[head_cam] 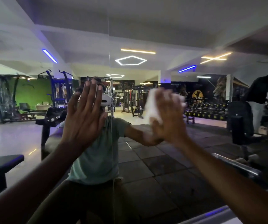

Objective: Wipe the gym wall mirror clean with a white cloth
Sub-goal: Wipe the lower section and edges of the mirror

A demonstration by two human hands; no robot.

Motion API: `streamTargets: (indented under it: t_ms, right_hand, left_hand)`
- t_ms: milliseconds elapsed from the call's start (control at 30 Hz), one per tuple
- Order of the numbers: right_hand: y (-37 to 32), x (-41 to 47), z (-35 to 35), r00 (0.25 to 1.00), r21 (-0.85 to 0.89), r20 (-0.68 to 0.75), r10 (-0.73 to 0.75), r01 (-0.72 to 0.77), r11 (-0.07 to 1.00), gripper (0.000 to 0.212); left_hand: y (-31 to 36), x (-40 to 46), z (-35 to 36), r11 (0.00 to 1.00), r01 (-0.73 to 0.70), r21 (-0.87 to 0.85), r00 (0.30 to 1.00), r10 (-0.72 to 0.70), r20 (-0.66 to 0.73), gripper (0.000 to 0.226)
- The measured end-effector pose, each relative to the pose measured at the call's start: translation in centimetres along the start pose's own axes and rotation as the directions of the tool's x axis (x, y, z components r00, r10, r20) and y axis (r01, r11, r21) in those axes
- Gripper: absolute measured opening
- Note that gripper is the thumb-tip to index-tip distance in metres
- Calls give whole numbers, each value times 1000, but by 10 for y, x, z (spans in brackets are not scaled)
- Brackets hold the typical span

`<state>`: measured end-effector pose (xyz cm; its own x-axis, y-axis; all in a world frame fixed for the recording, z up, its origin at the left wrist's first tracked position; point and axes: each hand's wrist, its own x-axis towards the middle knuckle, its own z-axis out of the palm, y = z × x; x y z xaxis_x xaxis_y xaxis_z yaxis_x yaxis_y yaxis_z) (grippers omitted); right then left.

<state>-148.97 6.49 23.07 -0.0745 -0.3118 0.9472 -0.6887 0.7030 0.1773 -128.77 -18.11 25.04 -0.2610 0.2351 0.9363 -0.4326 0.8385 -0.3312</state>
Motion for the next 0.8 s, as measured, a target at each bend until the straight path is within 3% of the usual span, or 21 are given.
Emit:
streamTargets:
  t_ms: [33,100,133,167,200,233,267,300,367,400,467,533,567,633,667,700,733,800]
  right_hand:
    - [26,0,-2,977,-2,-35,209,-209,978,83]
    - [37,2,-4,809,124,-111,577,-565,816,83]
    - [18,8,-3,704,196,-127,699,-673,714,85]
    - [-12,12,-2,646,241,-150,748,-710,662,86]
    - [-46,12,-1,678,263,-170,716,-669,696,88]
    - [-81,8,1,790,255,-161,592,-546,798,88]
    - [-111,0,3,913,232,-117,391,-358,904,87]
    - [-129,-10,3,982,210,-59,180,-164,964,85]
    - [-111,-12,4,994,166,-20,-111,112,980,79]
    - [-88,-6,2,983,142,-33,-179,182,973,76]
    - [-36,4,1,992,107,-60,-114,120,987,73]
    - [14,8,0,976,98,-132,172,-160,982,72]
    - [29,8,-2,929,118,-164,333,-317,941,71]
    - [20,16,0,754,209,-209,623,-587,782,74]
    - [-6,25,1,669,254,-208,714,-668,700,76]
    - [-39,32,0,648,280,-202,734,-680,678,78]
    - [-74,37,-1,712,281,-203,673,-616,736,79]
    - [-135,33,-1,935,219,-161,315,-277,936,78]
  left_hand:
    - [1,-1,2,1000,-3,3,1000,3,-1,72]
    - [1,-2,3,1000,5,5,1000,-5,-8,72]
    - [2,-3,3,1000,12,5,1000,-12,-9,72]
    - [2,-3,4,1000,12,3,1000,-12,-12,72]
    - [2,-3,5,1000,9,1,1000,-9,-17,72]
    - [2,-3,6,1000,4,-1,1000,-4,-22,71]
    - [2,-3,6,1000,0,-3,1000,0,-24,71]
    - [1,-3,6,1000,-4,-8,1000,4,-26,71]
    - [-1,-3,5,1000,-11,-16,1000,10,-27,71]
    - [-2,-3,5,1000,-16,-15,999,16,-28,71]
    - [-3,-4,5,1000,-20,-11,999,19,-33,71]
    - [-3,-3,6,1000,-15,-18,999,14,-32,71]
    - [-2,-4,7,1000,-6,-17,1000,5,-30,71]
    - [1,-5,9,1000,10,-10,1000,-11,-28,71]
    - [1,-6,10,1000,13,-8,999,-13,-31,71]
    - [1,-7,11,1000,12,-11,999,-12,-35,71]
    - [1,-7,11,1000,8,-17,999,-9,-40,71]
    - [-1,-7,11,1000,-3,-26,999,1,-48,70]
